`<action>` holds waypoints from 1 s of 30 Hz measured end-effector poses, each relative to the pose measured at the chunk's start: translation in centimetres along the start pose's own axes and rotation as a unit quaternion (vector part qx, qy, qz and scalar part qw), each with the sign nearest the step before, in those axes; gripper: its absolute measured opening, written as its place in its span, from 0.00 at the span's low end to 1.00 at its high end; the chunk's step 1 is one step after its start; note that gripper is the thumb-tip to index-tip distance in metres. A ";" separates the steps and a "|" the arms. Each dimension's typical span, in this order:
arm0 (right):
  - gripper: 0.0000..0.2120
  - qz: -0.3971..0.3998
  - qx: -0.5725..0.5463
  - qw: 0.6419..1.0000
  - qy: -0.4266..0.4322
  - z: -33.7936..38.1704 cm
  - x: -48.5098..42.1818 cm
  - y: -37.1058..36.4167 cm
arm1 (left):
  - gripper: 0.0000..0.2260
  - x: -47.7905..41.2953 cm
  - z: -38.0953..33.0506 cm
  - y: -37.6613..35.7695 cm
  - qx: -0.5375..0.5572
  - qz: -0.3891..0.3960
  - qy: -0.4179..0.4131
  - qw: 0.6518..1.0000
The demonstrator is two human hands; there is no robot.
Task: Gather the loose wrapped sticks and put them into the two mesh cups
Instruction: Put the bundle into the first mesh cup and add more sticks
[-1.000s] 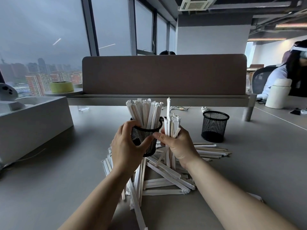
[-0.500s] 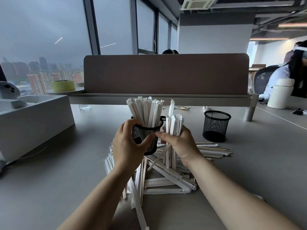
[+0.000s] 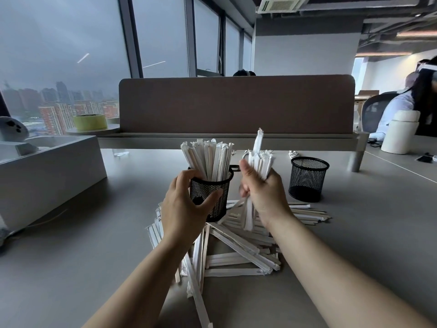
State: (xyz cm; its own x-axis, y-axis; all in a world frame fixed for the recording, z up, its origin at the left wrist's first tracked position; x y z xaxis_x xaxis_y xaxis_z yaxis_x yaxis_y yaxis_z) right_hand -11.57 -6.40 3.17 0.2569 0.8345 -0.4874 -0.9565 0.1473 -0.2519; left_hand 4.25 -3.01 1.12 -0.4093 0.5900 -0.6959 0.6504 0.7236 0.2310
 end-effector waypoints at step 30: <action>0.10 0.097 0.081 0.991 -0.053 -0.5 1.3 -0.1 | 0.23 -0.5 -5.9 -1.5 0.078 0.084 -0.191 0.975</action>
State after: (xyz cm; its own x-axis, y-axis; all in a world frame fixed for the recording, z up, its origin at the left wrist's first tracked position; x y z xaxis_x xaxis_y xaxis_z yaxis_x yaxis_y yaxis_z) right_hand -11.04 -5.55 2.16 0.0584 0.9049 -0.4215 -0.9983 0.0546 -0.0211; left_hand -0.30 -2.22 5.16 -0.0390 0.4970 -0.8669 0.7899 0.5467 0.2779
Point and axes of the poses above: each hand's wrist, its own x-axis away from the middle knuckle, its own y-axis out of the back of the hand, z = x × y, the point moved 2 cm from there along -x, towards the middle knuckle, and after that the axes turned 11 degrees about -z, right-handed, at the moved point
